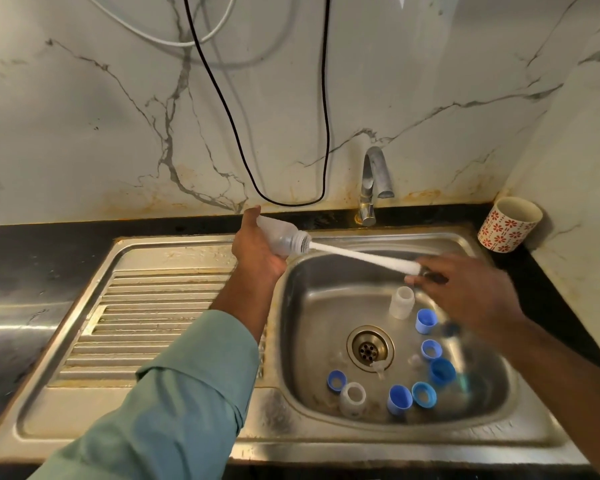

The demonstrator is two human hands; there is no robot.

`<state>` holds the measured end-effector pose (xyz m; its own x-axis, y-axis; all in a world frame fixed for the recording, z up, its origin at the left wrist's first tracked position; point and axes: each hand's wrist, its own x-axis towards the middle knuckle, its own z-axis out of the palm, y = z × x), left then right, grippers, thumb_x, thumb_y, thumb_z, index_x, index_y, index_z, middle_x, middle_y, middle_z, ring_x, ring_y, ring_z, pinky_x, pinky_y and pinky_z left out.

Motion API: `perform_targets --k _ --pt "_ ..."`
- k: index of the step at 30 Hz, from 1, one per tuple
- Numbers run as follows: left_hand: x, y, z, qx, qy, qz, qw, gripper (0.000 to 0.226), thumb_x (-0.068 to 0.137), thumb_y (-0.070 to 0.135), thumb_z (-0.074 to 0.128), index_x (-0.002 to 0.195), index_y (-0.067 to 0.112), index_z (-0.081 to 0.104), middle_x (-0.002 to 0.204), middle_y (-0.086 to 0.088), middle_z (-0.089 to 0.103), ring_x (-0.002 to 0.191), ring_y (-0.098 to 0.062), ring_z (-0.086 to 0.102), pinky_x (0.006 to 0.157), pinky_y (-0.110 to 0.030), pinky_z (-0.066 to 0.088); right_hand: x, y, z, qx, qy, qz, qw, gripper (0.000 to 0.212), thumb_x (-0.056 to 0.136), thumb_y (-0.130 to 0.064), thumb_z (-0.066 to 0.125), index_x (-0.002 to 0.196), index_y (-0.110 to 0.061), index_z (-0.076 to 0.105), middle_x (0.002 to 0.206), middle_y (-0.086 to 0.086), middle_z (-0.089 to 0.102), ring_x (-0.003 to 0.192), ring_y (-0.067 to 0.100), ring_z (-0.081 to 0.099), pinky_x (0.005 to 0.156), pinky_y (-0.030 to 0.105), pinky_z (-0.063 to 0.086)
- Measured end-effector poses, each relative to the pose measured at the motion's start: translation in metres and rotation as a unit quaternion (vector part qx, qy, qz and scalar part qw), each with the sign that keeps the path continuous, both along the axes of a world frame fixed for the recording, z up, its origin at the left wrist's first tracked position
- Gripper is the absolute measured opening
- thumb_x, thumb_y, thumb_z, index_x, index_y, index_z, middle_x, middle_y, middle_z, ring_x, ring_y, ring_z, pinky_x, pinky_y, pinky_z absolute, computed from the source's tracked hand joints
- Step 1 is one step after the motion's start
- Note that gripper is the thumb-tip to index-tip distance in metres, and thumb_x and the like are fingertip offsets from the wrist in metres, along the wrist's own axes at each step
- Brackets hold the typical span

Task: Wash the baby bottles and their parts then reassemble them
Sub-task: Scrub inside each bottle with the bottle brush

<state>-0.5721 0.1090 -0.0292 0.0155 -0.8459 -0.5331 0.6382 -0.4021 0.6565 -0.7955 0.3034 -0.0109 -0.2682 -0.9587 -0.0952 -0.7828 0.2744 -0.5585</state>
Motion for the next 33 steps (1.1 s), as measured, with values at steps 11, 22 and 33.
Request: perform_targets --k 11,22,33 --pt "0.019 0.012 0.004 0.000 -0.028 0.075 0.997 0.066 0.075 0.051 0.081 0.127 0.028 0.046 0.128 -0.006 0.048 0.115 -0.032 0.050 0.089 -0.059 0.053 0.016 0.027 -0.001 0.062 -0.316 -0.064 0.944 0.014 0.096 -0.022 0.057 0.102 -0.018 0.068 0.073 0.010 0.063 0.055 0.019 0.056 0.055 0.036 0.055" --pt "-0.005 0.022 -0.008 -0.090 -0.102 0.074 0.988 0.065 0.073 0.003 0.084 0.123 0.030 0.053 0.122 -0.005 0.051 0.113 -0.035 0.054 0.079 -0.058 0.058 0.079 0.025 0.016 0.055 -0.170 0.039 0.983 0.032 0.100 -0.030 0.049 0.126 -0.048 0.052 0.062 0.004 0.056 0.044 0.008 0.044 0.046 0.030 0.047" --pt "-0.011 0.017 -0.017 -0.214 -0.270 0.045 0.938 0.054 0.074 0.007 0.083 0.105 0.039 0.053 0.126 -0.007 0.051 0.107 -0.025 0.059 0.084 -0.047 0.060 0.091 0.004 0.036 0.092 -0.150 0.036 0.984 0.035 0.101 -0.030 0.047 0.136 -0.027 0.052 0.064 -0.005 0.057 0.041 0.005 0.047 0.044 0.022 0.047"
